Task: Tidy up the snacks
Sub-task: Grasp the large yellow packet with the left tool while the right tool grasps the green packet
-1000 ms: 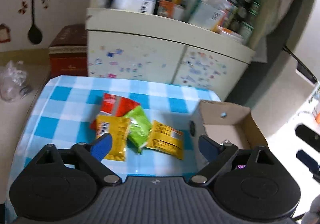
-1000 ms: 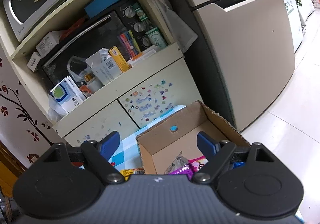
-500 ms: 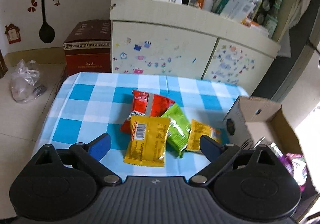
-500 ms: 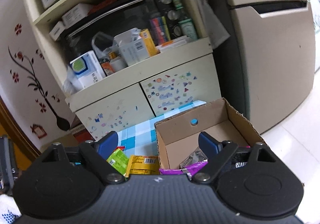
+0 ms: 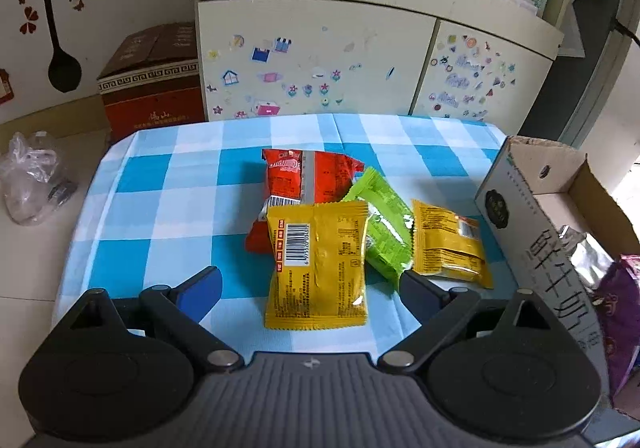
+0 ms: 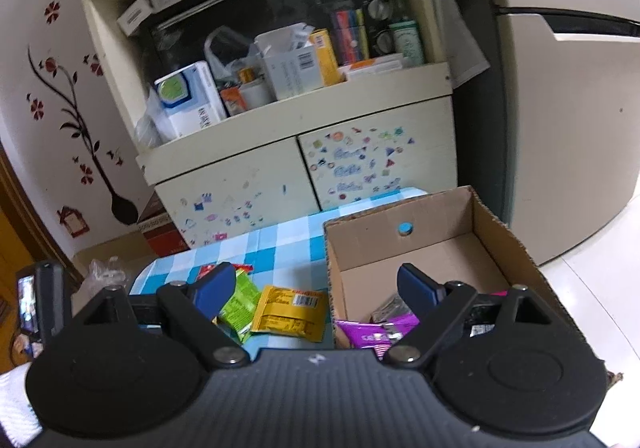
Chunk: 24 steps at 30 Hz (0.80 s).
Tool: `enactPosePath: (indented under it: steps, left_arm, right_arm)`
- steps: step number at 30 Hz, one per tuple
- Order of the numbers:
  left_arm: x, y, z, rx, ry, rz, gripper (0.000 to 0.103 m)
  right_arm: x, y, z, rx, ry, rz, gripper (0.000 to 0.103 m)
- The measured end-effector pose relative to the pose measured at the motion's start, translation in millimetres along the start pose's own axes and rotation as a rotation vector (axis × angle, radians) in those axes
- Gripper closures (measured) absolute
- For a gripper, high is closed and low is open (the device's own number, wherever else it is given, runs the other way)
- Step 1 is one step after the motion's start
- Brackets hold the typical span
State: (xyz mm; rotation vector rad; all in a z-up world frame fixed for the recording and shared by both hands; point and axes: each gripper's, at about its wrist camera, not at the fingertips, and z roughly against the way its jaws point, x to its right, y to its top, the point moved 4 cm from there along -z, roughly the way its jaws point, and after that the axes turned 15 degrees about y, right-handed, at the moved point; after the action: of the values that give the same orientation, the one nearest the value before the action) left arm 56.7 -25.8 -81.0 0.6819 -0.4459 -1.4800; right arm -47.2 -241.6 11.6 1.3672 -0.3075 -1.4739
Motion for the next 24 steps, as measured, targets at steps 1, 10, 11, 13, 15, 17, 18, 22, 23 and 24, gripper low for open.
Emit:
enactPosePath:
  steps: [1,10,11,13,15,17,18,22,23,24]
  left_arm:
    - [0.2,-0.2,-3.8,0.0,0.0,-0.002,0.005]
    - [2.4,3.1,-33.8,-0.024,-0.009,0.019,0.006]
    - [3.0,4.2,-35.9,-0.022,-0.008,0.021,0.006]
    - [3.5,3.8,-41.1,-0.035,-0.008,0.035,0.008]
    - [4.0,1.9,-47.1,-0.064,-0.015,0.051,0.013]
    - [4.0,0.8,-50.3,-0.074,-0.029,0.063,0.017]
    - [4.3,1.0,-49.9,-0.069,-0.026,0.06,0.02]
    - [-0.4,2.1,-46.0,-0.081,-0.023,0.045,0.037]
    - [-4.1,1.3,-45.2,-0.092,-0.03,0.06,0.037]
    - [-8.1,0.0,-44.3,-0.102,-0.036,0.074,0.037]
  right_arm:
    - [-1.6,-1.0,-2.4,-0.006,0.002,0.006,0.015]
    - [-21.6,-2.3,-31.9,-0.058,0.048,0.063,0.015]
    - [-23.6,-2.0,-36.0,-0.062,0.057,0.065,0.015]
    - [-27.7,0.1,-45.7,-0.074,0.078,0.076,0.015]
    - [-33.8,2.6,-57.5,-0.086,0.092,0.115,0.015]
    - [-38.4,4.1,-70.2,-0.107,0.109,0.143,0.015]
    - [-39.2,4.9,-77.1,-0.12,0.12,0.145,0.015]
    - [-35.3,6.8,-102.9,-0.159,0.154,0.1,0.015]
    - [-34.3,6.1,-107.0,-0.167,0.164,0.087,0.015]
    - [-33.9,5.1,-113.1,-0.177,0.176,0.079,0.015]
